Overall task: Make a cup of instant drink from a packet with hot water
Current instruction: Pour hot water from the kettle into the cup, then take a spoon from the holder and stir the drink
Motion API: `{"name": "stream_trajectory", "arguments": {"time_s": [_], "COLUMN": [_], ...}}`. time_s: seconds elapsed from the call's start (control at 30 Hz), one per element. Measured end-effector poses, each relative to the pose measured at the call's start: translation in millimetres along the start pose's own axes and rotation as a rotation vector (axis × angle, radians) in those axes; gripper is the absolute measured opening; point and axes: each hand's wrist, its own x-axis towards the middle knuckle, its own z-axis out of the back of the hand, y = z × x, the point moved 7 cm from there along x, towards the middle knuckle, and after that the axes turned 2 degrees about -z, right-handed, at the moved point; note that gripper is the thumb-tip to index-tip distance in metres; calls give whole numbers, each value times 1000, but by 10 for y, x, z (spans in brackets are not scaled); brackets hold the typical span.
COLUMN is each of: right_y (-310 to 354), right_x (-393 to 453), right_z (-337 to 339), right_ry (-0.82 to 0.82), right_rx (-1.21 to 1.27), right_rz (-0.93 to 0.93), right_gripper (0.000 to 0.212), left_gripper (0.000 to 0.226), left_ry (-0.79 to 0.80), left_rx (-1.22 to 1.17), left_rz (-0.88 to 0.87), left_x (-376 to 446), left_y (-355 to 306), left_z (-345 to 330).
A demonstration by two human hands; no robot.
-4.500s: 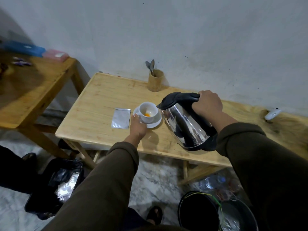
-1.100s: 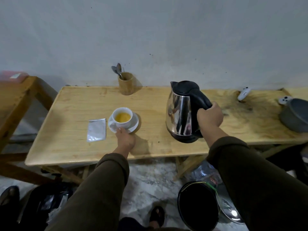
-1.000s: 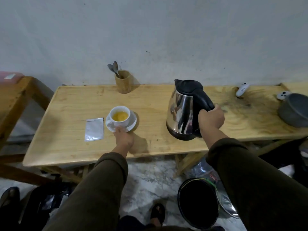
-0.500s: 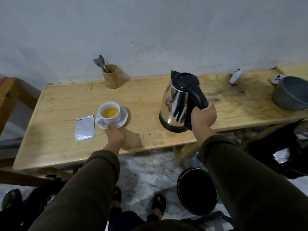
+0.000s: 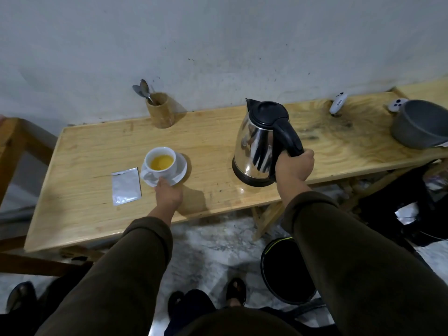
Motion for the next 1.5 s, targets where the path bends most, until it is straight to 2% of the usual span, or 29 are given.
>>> {"name": "stream_trajectory", "arguments": {"time_s": [0.3, 0.4, 0.47, 0.57, 0.67, 0.8, 0.97, 1.03, 1.17, 1.23, 1.4, 1.5], "right_y": [-241, -338, -327, -151, 86, 495, 931, 1082, 1301, 1351, 1444, 1454], "right_x": [-459, -730, -898, -1117, -1288, -1322, -1259, -1246, -1208, -1205, -1144, -1082], "right_z": [-96, -279, -485, -953, -1366, -1870, -2556, -2844, -3417, -3694, -4107, -4316], "right_ry": [-119, -99, -9, 289, 490, 528, 617, 674, 804, 860, 829, 807], "right_rx": [-7, -11, -94, -261, -429, -642, -680, -659, -645, -690, -751, -815], "right_rz": [-197, -336, -367, -218, -47, 144, 360, 405, 465, 514, 658, 720], "right_gripper": [73, 65, 51, 43, 42, 35, 35, 35, 31, 30, 31, 35], "left_gripper": [49, 54, 58, 74, 64, 54, 49, 55, 34, 32, 18, 31], "left_ry": [32, 24, 46, 83, 116, 139, 210, 256, 291, 307, 313, 268], "left_rx": [4, -145, -220, -263, -241, -63, 45, -41, -251, -305, -451, -513], "left_rz": [-80, -72, -32, 27, 11, -65, -41, 41, 186, 245, 358, 409], "left_x": [-92, -83, -28, 44, 130, 306, 568, 654, 744, 767, 816, 846], "left_y": [33, 60, 107, 142, 145, 126, 184, 289, 362, 379, 502, 531], "left_z": [300, 452, 515, 601, 688, 804, 805, 782, 793, 809, 758, 739]}}
